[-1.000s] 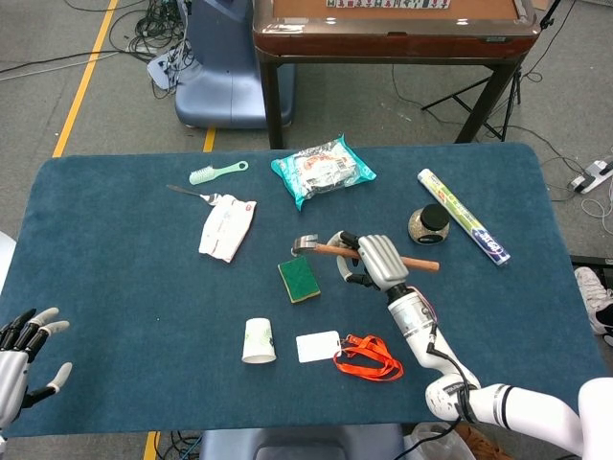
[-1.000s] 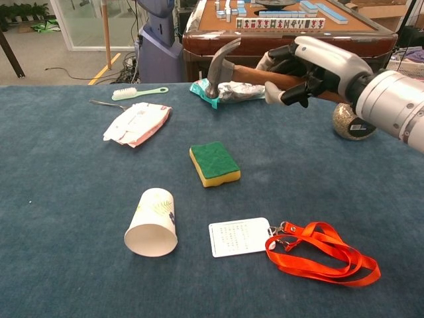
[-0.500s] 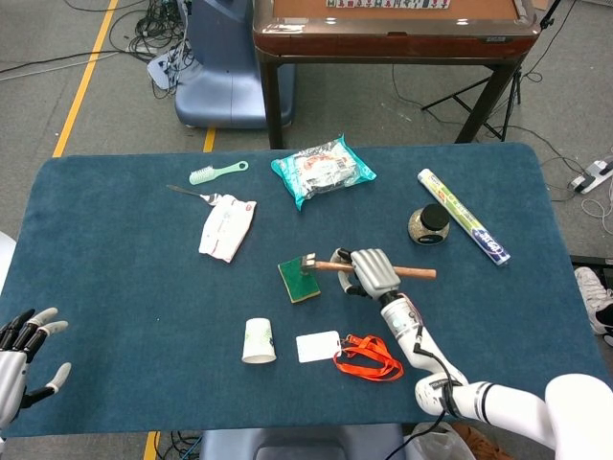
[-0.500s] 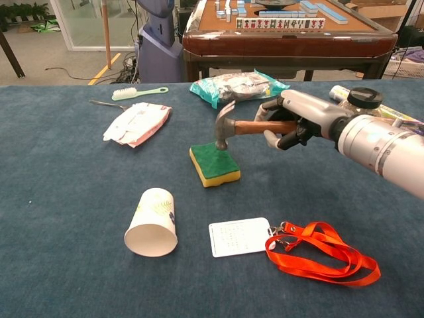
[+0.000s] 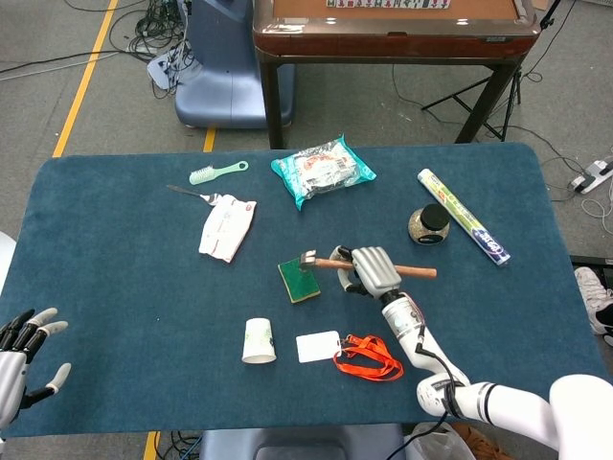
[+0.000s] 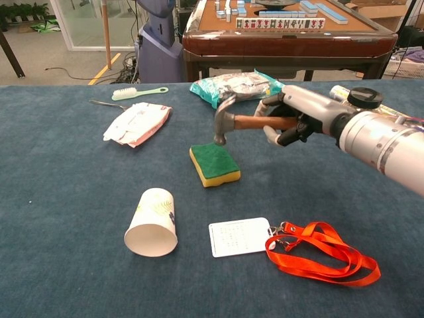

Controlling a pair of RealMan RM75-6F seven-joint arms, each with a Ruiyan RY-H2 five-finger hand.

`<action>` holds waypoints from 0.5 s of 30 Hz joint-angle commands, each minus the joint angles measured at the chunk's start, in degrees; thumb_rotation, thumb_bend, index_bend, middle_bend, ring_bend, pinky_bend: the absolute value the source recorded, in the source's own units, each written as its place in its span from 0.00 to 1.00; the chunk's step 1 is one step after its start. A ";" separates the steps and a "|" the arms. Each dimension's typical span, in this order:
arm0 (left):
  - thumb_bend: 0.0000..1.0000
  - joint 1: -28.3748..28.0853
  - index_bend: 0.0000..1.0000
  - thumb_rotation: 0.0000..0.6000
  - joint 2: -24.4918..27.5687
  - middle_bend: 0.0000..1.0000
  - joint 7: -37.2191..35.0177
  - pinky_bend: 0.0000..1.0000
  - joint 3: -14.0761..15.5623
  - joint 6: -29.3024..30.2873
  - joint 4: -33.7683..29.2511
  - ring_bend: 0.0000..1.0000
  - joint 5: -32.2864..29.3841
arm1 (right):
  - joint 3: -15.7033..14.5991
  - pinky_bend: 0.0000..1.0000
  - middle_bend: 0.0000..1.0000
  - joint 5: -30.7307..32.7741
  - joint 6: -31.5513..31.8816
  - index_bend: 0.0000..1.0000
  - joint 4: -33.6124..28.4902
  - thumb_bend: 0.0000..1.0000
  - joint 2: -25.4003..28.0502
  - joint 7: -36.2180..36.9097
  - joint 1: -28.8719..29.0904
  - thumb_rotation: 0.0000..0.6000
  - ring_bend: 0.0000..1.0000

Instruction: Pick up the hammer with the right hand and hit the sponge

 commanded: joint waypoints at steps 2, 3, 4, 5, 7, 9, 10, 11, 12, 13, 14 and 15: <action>0.25 -0.01 0.28 1.00 0.00 0.17 0.05 0.13 0.04 -0.03 -0.05 0.08 0.07 | 1.16 0.78 0.91 -2.29 3.03 0.90 -4.12 0.74 3.52 2.96 -1.67 1.00 0.78; 0.25 -0.02 0.28 1.00 0.01 0.17 0.06 0.13 0.04 -0.01 -0.07 0.08 0.09 | 1.17 0.78 0.91 -2.53 3.38 0.90 -4.80 0.74 4.19 3.33 -1.99 1.00 0.78; 0.25 0.00 0.28 1.00 0.01 0.17 0.04 0.13 0.04 0.04 -0.09 0.08 0.12 | 1.11 0.78 0.91 -2.81 3.89 0.90 -5.58 0.74 5.03 3.71 -2.47 1.00 0.78; 0.25 0.02 0.28 1.00 0.00 0.17 0.04 0.13 0.05 0.07 -0.10 0.08 0.14 | 1.03 0.78 0.91 -3.00 4.33 0.90 -6.03 0.74 5.56 3.86 -2.83 1.00 0.78; 0.25 0.02 0.27 1.00 0.00 0.17 0.06 0.13 0.07 0.04 -0.11 0.08 0.15 | 0.54 0.78 0.91 -3.31 4.94 0.90 -6.61 0.74 6.65 3.98 -3.64 1.00 0.78; 0.25 -0.01 0.27 1.00 0.02 0.17 0.11 0.13 0.11 -0.04 -0.16 0.08 0.18 | 0.00 0.78 0.91 -2.92 4.95 0.90 -6.36 0.74 7.36 3.91 -4.33 1.00 0.78; 0.25 0.00 0.27 1.00 0.03 0.17 0.14 0.13 0.13 -0.04 -0.20 0.08 0.20 | -0.19 0.78 0.91 -2.59 4.85 0.90 -6.06 0.74 7.53 3.89 -4.59 1.00 0.78; 0.25 0.01 0.27 1.00 0.04 0.17 0.15 0.13 0.14 -0.02 -0.23 0.08 0.23 | -0.36 0.78 0.90 -2.21 4.69 0.90 -5.63 0.74 7.61 3.92 -4.82 1.00 0.78; 0.25 0.01 0.27 1.00 0.03 0.17 0.13 0.13 0.13 0.02 -0.25 0.08 0.26 | -0.53 0.78 0.90 -1.84 4.47 0.90 -5.14 0.74 7.62 4.06 -5.03 1.00 0.77; 0.25 0.02 0.27 1.00 0.02 0.17 0.11 0.13 0.12 0.08 -0.25 0.08 0.29 | -0.75 0.78 0.90 -1.46 4.09 0.90 -4.42 0.73 7.56 4.42 -5.25 1.00 0.77; 0.25 0.02 0.27 1.00 -0.01 0.17 0.14 0.13 0.11 0.08 -0.22 0.08 0.30 | -0.93 0.77 0.89 -1.23 3.76 0.90 -3.82 0.73 7.48 4.71 -5.37 1.00 0.76; 0.25 0.00 0.27 1.00 -0.01 0.17 0.19 0.13 0.12 0.00 -0.21 0.08 0.28 | -1.11 0.76 0.87 -0.97 3.40 0.90 -3.11 0.72 7.34 4.92 -5.47 1.00 0.75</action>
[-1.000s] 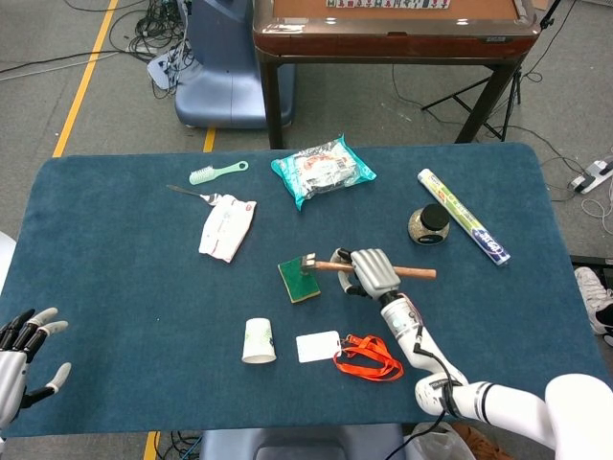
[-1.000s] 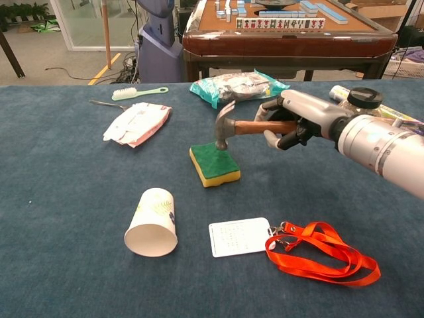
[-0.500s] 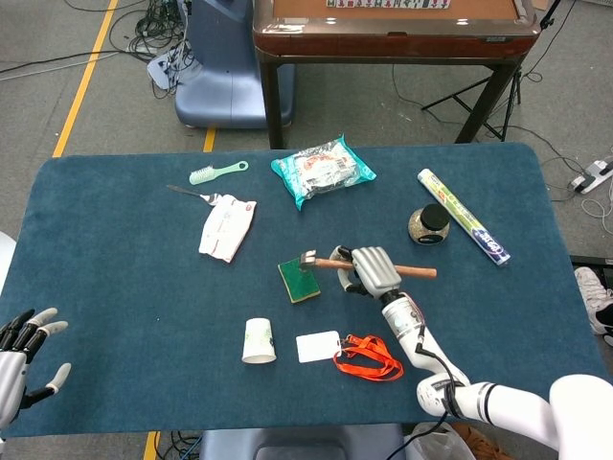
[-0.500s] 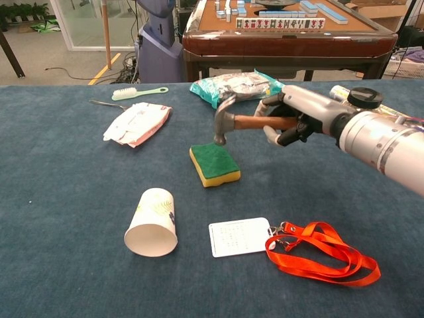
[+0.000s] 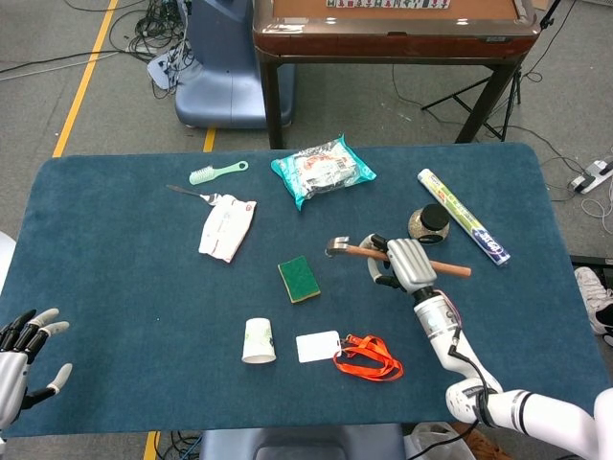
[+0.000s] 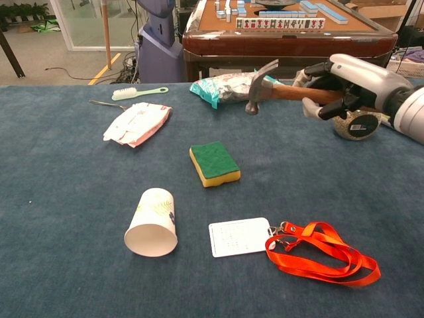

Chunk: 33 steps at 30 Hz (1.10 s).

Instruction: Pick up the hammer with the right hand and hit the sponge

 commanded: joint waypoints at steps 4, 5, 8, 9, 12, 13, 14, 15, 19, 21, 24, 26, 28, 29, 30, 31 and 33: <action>0.25 -0.09 0.28 1.00 -0.01 0.17 0.33 0.13 0.01 -0.32 -0.02 0.08 -0.20 | -1.14 0.64 0.78 1.90 -3.06 0.88 5.15 0.65 -1.14 1.59 -0.46 1.00 0.65; 0.25 -0.10 0.28 1.00 -0.02 0.17 0.37 0.13 -0.03 -0.34 -0.02 0.08 -0.27 | -1.17 0.61 0.76 2.06 -3.50 0.85 5.91 0.62 -1.45 1.96 -0.41 1.00 0.62; 0.25 -0.14 0.27 1.00 -0.04 0.17 0.49 0.13 -0.08 -0.44 -0.04 0.08 -0.40 | -1.36 0.56 0.70 2.38 -5.03 0.76 8.30 0.59 -2.46 3.22 -0.19 1.00 0.55; 0.25 -0.15 0.28 1.00 -0.04 0.17 0.51 0.13 -0.08 -0.46 -0.05 0.08 -0.41 | -1.44 0.54 0.68 2.27 -5.37 0.73 8.89 0.58 -2.74 3.62 -0.13 1.00 0.53; 0.25 -0.15 0.27 1.00 -0.07 0.17 0.59 0.13 -0.08 -0.51 -0.03 0.08 -0.49 | -1.74 0.46 0.61 1.49 -5.86 0.59 10.26 0.52 -3.39 5.08 -0.16 1.00 0.44; 0.25 -0.15 0.27 1.00 -0.08 0.17 0.61 0.13 -0.07 -0.54 -0.02 0.08 -0.53 | -1.87 0.43 0.56 1.08 -6.05 0.52 10.52 0.48 -3.43 5.76 -0.18 1.00 0.40; 0.25 -0.16 0.27 1.00 -0.07 0.17 0.60 0.13 -0.09 -0.55 -0.04 0.08 -0.53 | -1.92 0.40 0.51 0.75 -6.07 0.44 10.67 0.42 -3.42 6.21 -0.21 1.00 0.35; 0.25 -0.18 0.27 1.00 -0.07 0.17 0.59 0.13 -0.09 -0.57 -0.03 0.08 -0.52 | -1.99 0.37 0.46 0.26 -6.23 0.37 10.64 0.35 -3.22 7.05 -0.24 1.00 0.31; 0.25 -0.21 0.28 1.00 -0.01 0.17 0.69 0.13 -0.10 -0.73 -0.11 0.08 -0.69 | -1.93 0.30 0.32 -1.61 -5.81 0.16 10.01 0.14 -1.86 10.10 -0.61 1.00 0.20; 0.25 -0.21 0.28 1.00 -0.03 0.17 0.69 0.13 -0.04 -0.66 -0.14 0.08 -0.48 | -1.86 0.29 0.29 -2.35 -4.71 0.13 9.43 0.12 -1.11 10.58 -1.07 1.00 0.18; 0.25 -0.19 0.28 1.00 -0.01 0.17 0.70 0.13 -0.01 -0.68 -0.15 0.08 -0.51 | -1.97 0.29 0.29 -3.31 -3.10 0.13 7.79 0.12 0.38 10.42 -1.86 1.00 0.18; 0.25 -0.16 0.28 1.00 0.01 0.17 0.62 0.13 -0.05 -0.59 -0.18 0.08 -0.55 | -2.16 0.29 0.29 -4.07 -1.14 0.13 5.78 0.13 1.94 9.63 -2.87 1.00 0.18; 0.25 -0.08 0.27 1.00 0.03 0.17 0.39 0.13 -0.09 -0.35 -0.17 0.08 -0.49 | -2.54 0.29 0.29 -4.63 1.63 0.13 3.29 0.17 3.72 7.72 -4.44 1.00 0.18; 0.25 -0.06 0.27 1.00 0.03 0.17 0.34 0.13 -0.10 -0.29 -0.14 0.08 -0.49 | -2.75 0.29 0.30 -4.72 2.90 0.13 2.15 0.20 4.49 6.67 -5.24 1.00 0.18; 0.25 -0.04 0.27 1.00 0.04 0.17 0.28 0.13 -0.10 -0.28 -0.12 0.08 -0.51 | -3.00 0.29 0.30 -4.73 3.99 0.13 0.94 0.21 5.35 5.64 -6.04 1.00 0.18; 0.25 -0.03 0.27 1.00 0.08 0.17 0.20 0.13 -0.08 -0.26 -0.11 0.08 -0.49 | -3.43 0.29 0.31 -4.61 5.15 0.13 -0.86 0.24 6.71 4.24 -7.12 1.00 0.18; 0.25 0.01 0.27 1.00 0.12 0.17 0.01 0.13 -0.04 -0.16 -0.11 0.08 -0.35 | -4.15 0.29 0.33 -4.52 7.63 0.15 -4.19 0.27 9.32 1.58 -9.18 1.00 0.19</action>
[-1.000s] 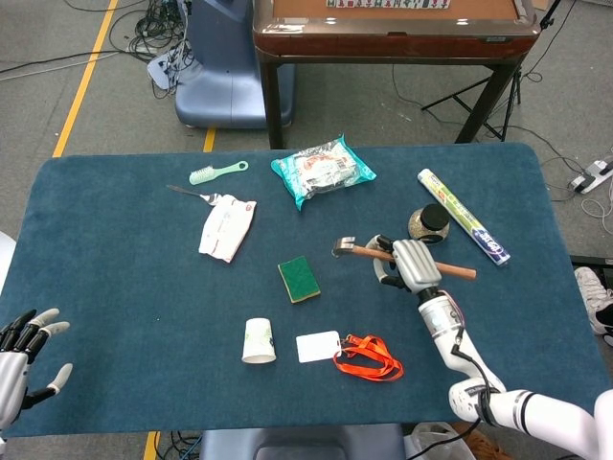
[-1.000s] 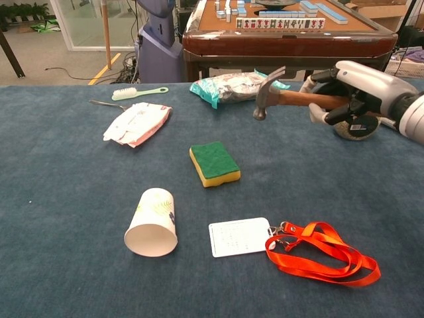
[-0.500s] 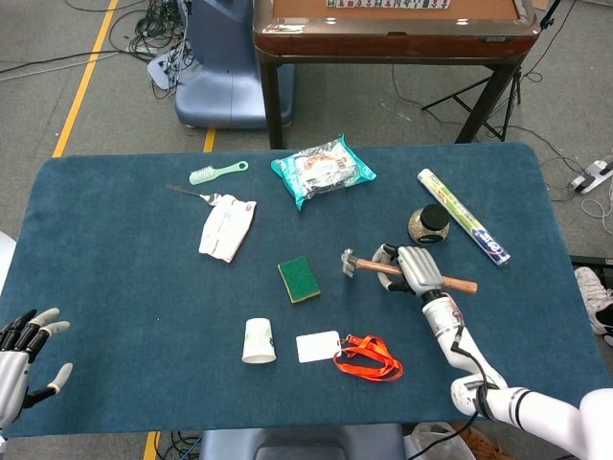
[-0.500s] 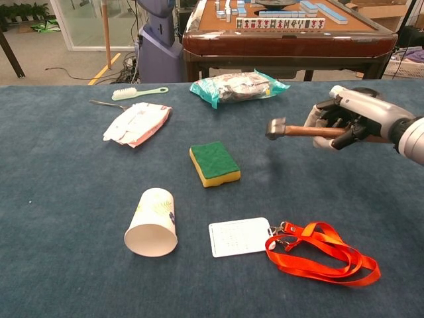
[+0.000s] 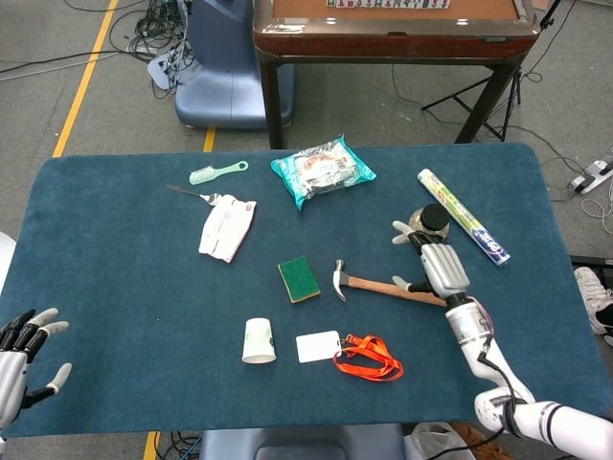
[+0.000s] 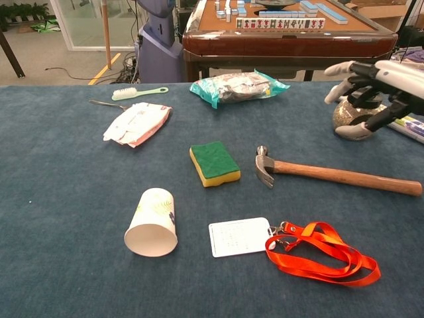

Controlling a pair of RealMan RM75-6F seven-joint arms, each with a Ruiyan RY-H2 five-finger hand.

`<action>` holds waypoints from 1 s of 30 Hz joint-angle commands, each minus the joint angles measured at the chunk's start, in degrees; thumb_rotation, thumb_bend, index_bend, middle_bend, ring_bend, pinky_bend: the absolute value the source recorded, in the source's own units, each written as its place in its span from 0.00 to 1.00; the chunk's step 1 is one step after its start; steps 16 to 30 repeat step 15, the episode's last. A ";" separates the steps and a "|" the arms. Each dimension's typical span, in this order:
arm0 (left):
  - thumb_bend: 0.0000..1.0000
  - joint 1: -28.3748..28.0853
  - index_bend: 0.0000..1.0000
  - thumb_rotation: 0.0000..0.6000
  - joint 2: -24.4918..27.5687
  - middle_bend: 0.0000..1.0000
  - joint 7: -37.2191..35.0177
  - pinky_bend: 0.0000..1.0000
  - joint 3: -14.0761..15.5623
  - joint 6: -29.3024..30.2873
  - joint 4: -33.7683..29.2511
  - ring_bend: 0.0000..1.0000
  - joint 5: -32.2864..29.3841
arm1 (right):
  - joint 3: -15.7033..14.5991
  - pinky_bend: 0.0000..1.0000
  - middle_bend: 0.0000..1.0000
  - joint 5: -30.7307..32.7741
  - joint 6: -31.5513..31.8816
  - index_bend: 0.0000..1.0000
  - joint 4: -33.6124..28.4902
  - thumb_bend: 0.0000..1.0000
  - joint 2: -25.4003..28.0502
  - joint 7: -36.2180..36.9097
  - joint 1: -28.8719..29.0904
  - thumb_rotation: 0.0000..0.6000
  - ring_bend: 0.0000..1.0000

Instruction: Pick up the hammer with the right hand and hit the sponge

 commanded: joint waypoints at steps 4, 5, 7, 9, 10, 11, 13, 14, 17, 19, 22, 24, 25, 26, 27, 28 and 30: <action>0.25 0.10 0.27 1.00 0.03 0.17 -0.42 0.13 0.04 0.32 0.07 0.08 0.28 | -3.13 0.29 0.39 -1.09 10.15 0.26 -11.48 0.27 9.14 -8.98 -8.09 1.00 0.25; 0.25 0.08 0.27 1.00 0.03 0.17 -0.39 0.13 0.05 0.28 0.08 0.08 0.28 | -3.66 0.29 0.41 -1.40 11.35 0.28 -12.83 0.27 10.24 -9.61 -9.14 1.00 0.27; 0.25 0.03 0.27 1.00 0.03 0.17 -0.28 0.13 0.10 0.14 0.06 0.08 0.33 | -4.81 0.29 0.43 -2.09 13.52 0.31 -15.11 0.27 12.29 -10.63 -11.20 1.00 0.28; 0.25 -0.01 0.27 1.00 0.02 0.17 -0.17 0.13 0.16 0.12 -0.01 0.08 0.55 | -6.50 0.29 0.44 -3.11 15.89 0.32 -17.50 0.27 14.79 -11.20 -13.84 1.00 0.30; 0.25 -0.01 0.27 1.00 0.01 0.17 -0.14 0.13 0.20 0.13 -0.01 0.08 0.63 | -7.10 0.29 0.44 -3.58 16.84 0.32 -18.13 0.27 15.55 -11.15 -14.83 1.00 0.30; 0.25 -0.01 0.28 1.00 0.00 0.17 -0.12 0.13 0.23 0.13 -0.01 0.08 0.69 | -7.64 0.29 0.44 -4.09 17.82 0.32 -18.57 0.27 16.17 -10.90 -15.80 1.00 0.30; 0.25 0.00 0.28 1.00 -0.01 0.17 -0.06 0.13 0.25 0.15 -0.04 0.08 0.74 | -8.86 0.29 0.44 -5.31 19.89 0.32 -19.14 0.27 17.37 -9.99 -17.95 1.00 0.30; 0.25 0.00 0.28 1.00 -0.01 0.17 -0.06 0.13 0.26 0.15 -0.05 0.08 0.77 | -9.28 0.29 0.44 -5.80 20.76 0.32 -19.26 0.27 17.82 -9.58 -18.80 1.00 0.30; 0.25 0.00 0.28 1.00 -0.01 0.17 -0.04 0.13 0.28 0.15 -0.07 0.08 0.81 | -9.65 0.29 0.44 -6.34 21.65 0.33 -19.33 0.27 18.20 -9.21 -19.61 1.00 0.30; 0.25 0.00 0.28 1.00 -0.01 0.17 -0.04 0.13 0.28 0.15 -0.07 0.08 0.81 | -9.65 0.29 0.44 -6.34 21.65 0.33 -19.33 0.27 18.20 -9.21 -19.61 1.00 0.30; 0.25 0.00 0.28 1.00 -0.01 0.17 -0.04 0.13 0.28 0.15 -0.07 0.08 0.81 | -9.65 0.29 0.44 -6.34 21.65 0.33 -19.33 0.27 18.20 -9.21 -19.61 1.00 0.30; 0.25 0.00 0.28 1.00 -0.01 0.17 -0.04 0.13 0.28 0.15 -0.07 0.08 0.81 | -9.65 0.29 0.44 -6.34 21.65 0.33 -19.33 0.27 18.20 -9.21 -19.61 1.00 0.30; 0.25 0.00 0.28 1.00 -0.01 0.17 -0.04 0.13 0.28 0.15 -0.07 0.08 0.81 | -9.65 0.29 0.44 -6.34 21.65 0.33 -19.33 0.27 18.20 -9.21 -19.61 1.00 0.30; 0.25 0.00 0.28 1.00 -0.01 0.17 -0.04 0.13 0.28 0.15 -0.07 0.08 0.81 | -9.65 0.29 0.44 -6.34 21.65 0.33 -19.33 0.27 18.20 -9.21 -19.61 1.00 0.30; 0.25 0.00 0.28 1.00 -0.01 0.17 -0.04 0.13 0.28 0.15 -0.07 0.08 0.81 | -9.65 0.29 0.44 -6.34 21.65 0.33 -19.33 0.27 18.20 -9.21 -19.61 1.00 0.30; 0.25 0.00 0.28 1.00 -0.01 0.17 -0.04 0.13 0.28 0.15 -0.07 0.08 0.81 | -9.65 0.29 0.44 -6.34 21.65 0.33 -19.33 0.27 18.20 -9.21 -19.61 1.00 0.30; 0.25 0.00 0.28 1.00 -0.01 0.17 -0.04 0.13 0.28 0.15 -0.07 0.08 0.81 | -9.65 0.29 0.44 -6.34 21.65 0.33 -19.33 0.27 18.20 -9.21 -19.61 1.00 0.30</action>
